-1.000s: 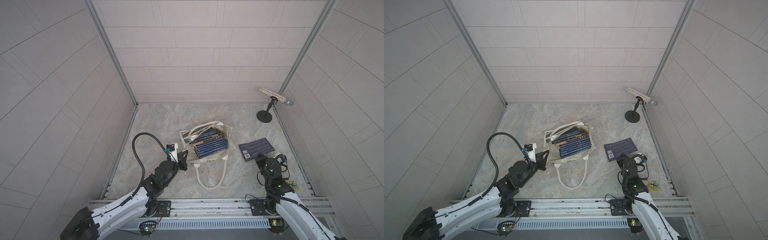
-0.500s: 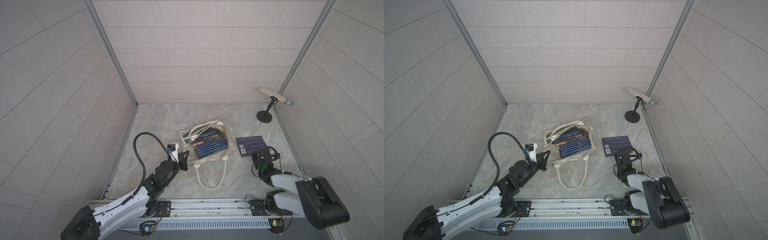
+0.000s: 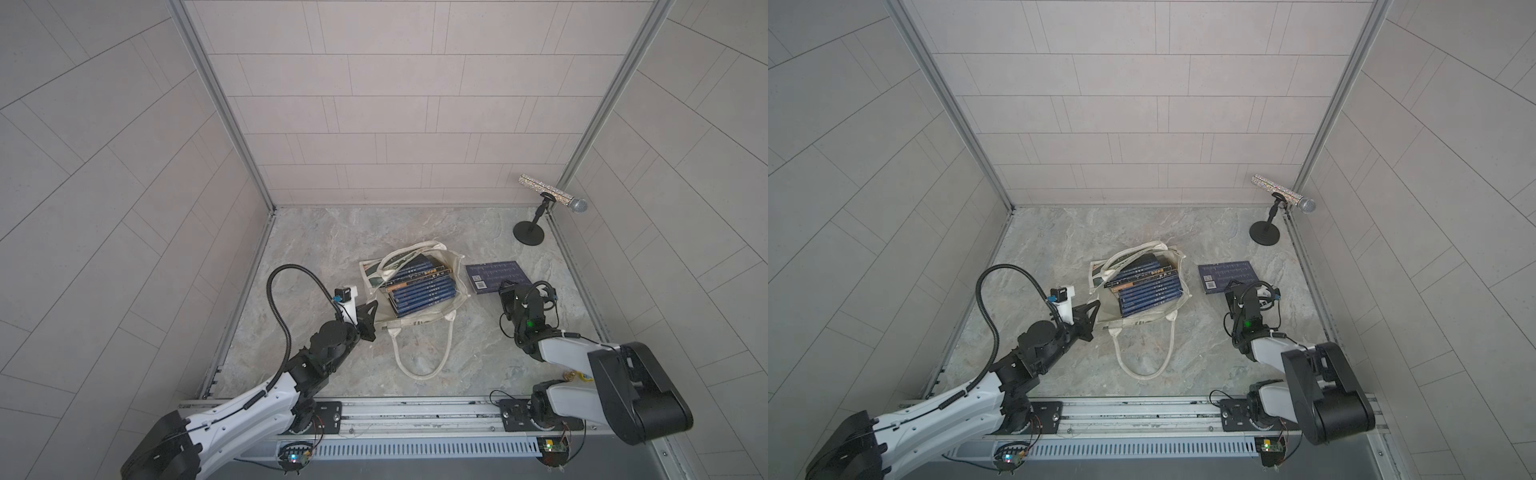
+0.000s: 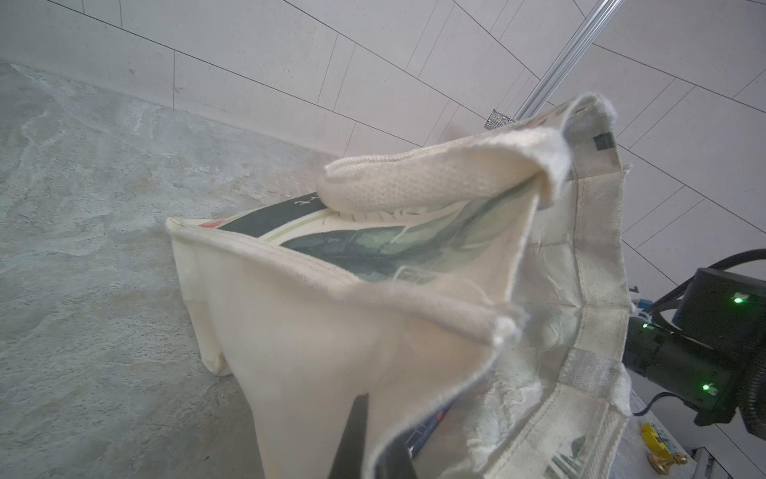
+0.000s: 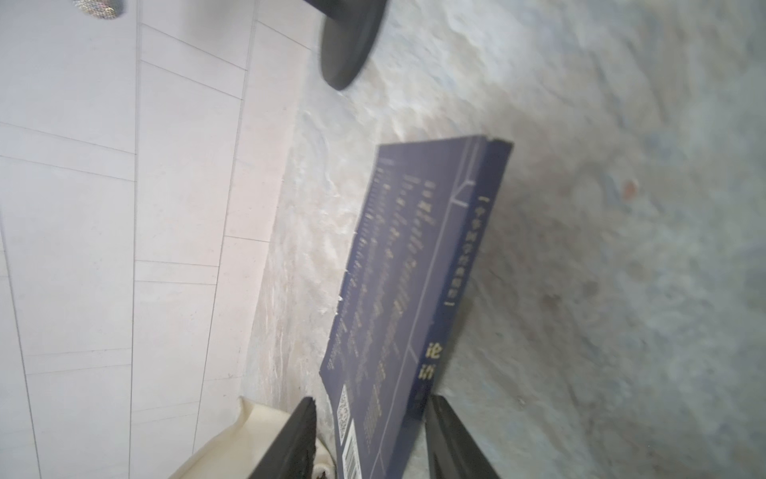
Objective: Take out the books from the canvas bag
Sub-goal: Place the book at the center of the board.
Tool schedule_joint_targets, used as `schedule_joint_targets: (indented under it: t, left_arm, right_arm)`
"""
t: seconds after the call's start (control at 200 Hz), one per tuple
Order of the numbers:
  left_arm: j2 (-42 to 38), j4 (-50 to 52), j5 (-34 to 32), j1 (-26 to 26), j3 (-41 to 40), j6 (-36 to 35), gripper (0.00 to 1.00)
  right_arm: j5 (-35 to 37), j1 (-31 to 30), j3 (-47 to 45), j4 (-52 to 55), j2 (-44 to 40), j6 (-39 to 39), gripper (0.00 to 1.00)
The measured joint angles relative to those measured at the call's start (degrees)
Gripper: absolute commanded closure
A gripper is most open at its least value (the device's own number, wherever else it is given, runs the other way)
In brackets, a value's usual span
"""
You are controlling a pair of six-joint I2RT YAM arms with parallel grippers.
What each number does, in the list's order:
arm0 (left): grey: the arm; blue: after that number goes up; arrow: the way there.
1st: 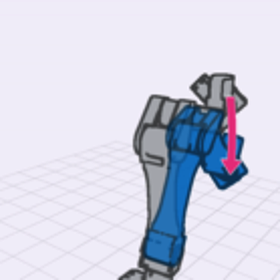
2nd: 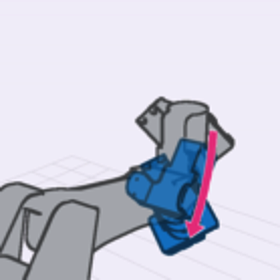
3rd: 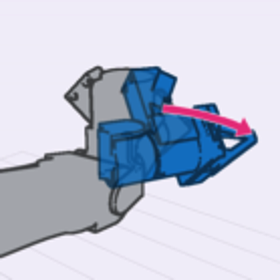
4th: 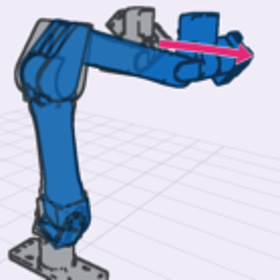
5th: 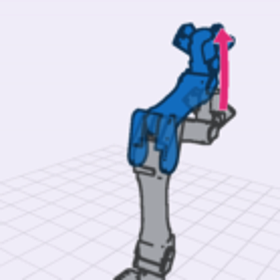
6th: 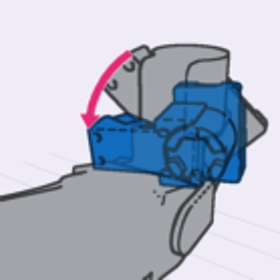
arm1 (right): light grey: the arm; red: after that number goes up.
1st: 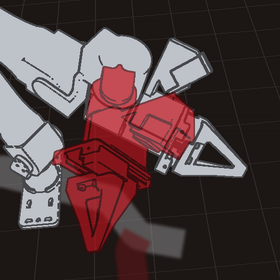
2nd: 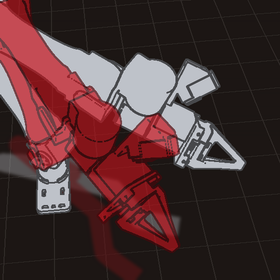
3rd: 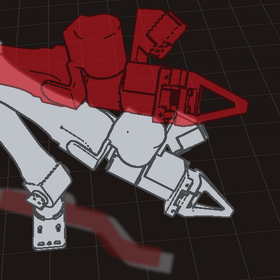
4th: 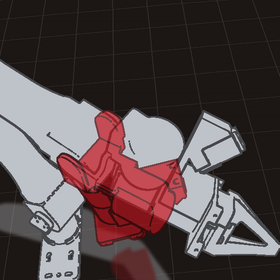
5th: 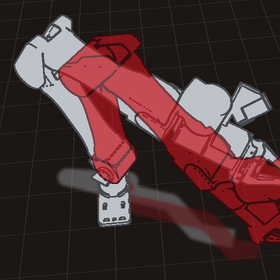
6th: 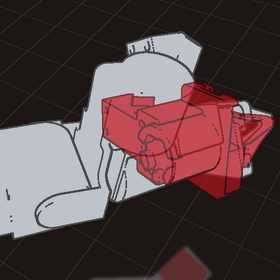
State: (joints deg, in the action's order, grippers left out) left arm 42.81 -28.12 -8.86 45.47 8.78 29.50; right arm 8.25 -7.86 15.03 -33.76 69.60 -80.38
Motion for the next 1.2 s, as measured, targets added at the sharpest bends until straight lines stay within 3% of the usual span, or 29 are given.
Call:
schedule_joint_targets:
  t: [0.28,0.42,0.55,0.69,0.871,1.046,1.201]
  left_arm:
    - [0.35,-0.46,0.26,0.00,0.00,0.00,1.00]
    - [0.26,-0.46,0.26,0.00,0.00,0.00,1.00]
    - [0.28,-0.52,0.28,0.00,-0.02,-0.02,1.00]
    - [0.33,-0.63,0.24,0.00,-0.02,-0.09,1.00]
    - [1.03,-2.38,0.22,0.00,-0.26,-0.76,1.00]
    - [1.11,-7.54,-0.48,0.00,-3.02,-1.36,1.00]
    - [1.07,-10.23,-1.77,0.04,-4.42,-2.19,1.00]
  right_arm:
    - [0.79,0.04,0.63,7.67,-4.35,3.72,0.29]
    - [0.31,-0.92,2.51,18.86,-14.53,7.08,0.29]
    - [1.29,-5.49,6.40,28.13,-24.92,11.23,0.29]
    - [5.92,-15.96,8.52,36.98,-34.67,14.34,0.27]
    - [16.59,-35.01,9.92,46.16,-40.46,15.67,0.25]
    - [28.70,-52.81,11.87,47.39,-37.51,16.85,0.25]
    - [36.68,-63.12,16.11,43.58,-28.59,19.06,0.25]
